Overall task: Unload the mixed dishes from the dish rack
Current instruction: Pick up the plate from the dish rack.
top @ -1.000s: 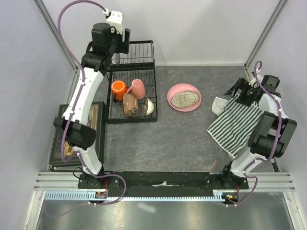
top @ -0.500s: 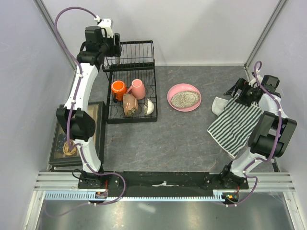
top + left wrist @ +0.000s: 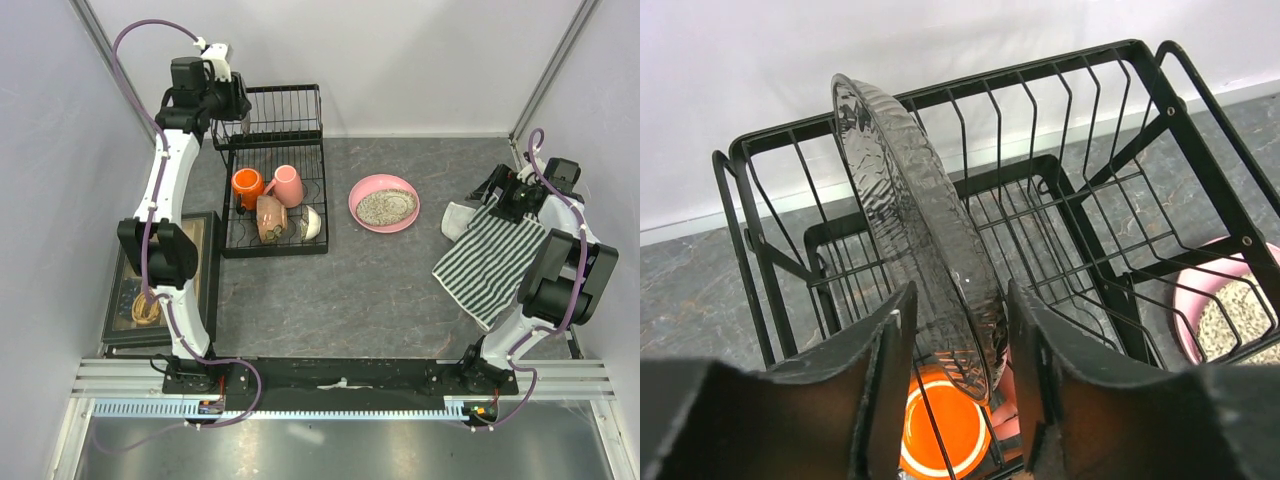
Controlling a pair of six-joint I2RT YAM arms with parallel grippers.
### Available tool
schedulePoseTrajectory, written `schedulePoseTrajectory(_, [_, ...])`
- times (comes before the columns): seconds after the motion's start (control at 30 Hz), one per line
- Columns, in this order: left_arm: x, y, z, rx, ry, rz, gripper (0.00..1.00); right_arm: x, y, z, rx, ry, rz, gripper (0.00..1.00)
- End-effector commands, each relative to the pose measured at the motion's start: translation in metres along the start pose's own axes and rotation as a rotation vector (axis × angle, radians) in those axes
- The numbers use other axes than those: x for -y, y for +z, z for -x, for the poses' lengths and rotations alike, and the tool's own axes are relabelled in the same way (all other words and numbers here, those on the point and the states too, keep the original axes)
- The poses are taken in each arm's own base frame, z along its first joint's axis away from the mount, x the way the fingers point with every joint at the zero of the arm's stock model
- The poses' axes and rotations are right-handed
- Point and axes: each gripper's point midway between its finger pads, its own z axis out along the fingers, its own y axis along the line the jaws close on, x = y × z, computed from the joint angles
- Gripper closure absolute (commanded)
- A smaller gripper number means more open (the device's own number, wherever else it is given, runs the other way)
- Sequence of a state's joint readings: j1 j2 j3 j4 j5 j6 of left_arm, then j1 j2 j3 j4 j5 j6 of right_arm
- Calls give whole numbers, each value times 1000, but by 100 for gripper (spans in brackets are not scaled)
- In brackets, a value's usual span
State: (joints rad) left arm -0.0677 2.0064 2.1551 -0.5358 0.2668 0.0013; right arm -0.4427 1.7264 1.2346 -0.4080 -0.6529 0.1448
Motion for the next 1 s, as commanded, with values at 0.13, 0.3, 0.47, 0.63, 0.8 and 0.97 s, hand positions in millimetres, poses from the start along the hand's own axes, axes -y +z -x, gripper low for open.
schedulePoseTrajectory(0.13, [7, -3, 22, 64, -16, -79, 63, 3, 1, 4, 14, -23, 2, 2])
schedulePoseTrajectory(0.3, [4, -3, 21, 63, -24, -90, 71, 4, 1, 3, 12, -21, 0, 2])
schedulePoseTrajectory(0.47, [3, -8, 25, 74, -35, -104, 76, 5, 3, 2, 8, -20, 0, 2])
schedulePoseTrajectory(0.63, [4, -13, 31, 86, -46, -106, 83, 5, 4, 2, 5, -18, 1, 2])
schedulePoseTrajectory(0.8, [6, -24, 42, 110, -52, -98, 83, 5, 3, 1, 4, -19, 4, 2])
schedulePoseTrajectory(0.97, [8, -33, 51, 132, -51, -92, 85, 6, 5, 1, 0, -16, 4, 2])
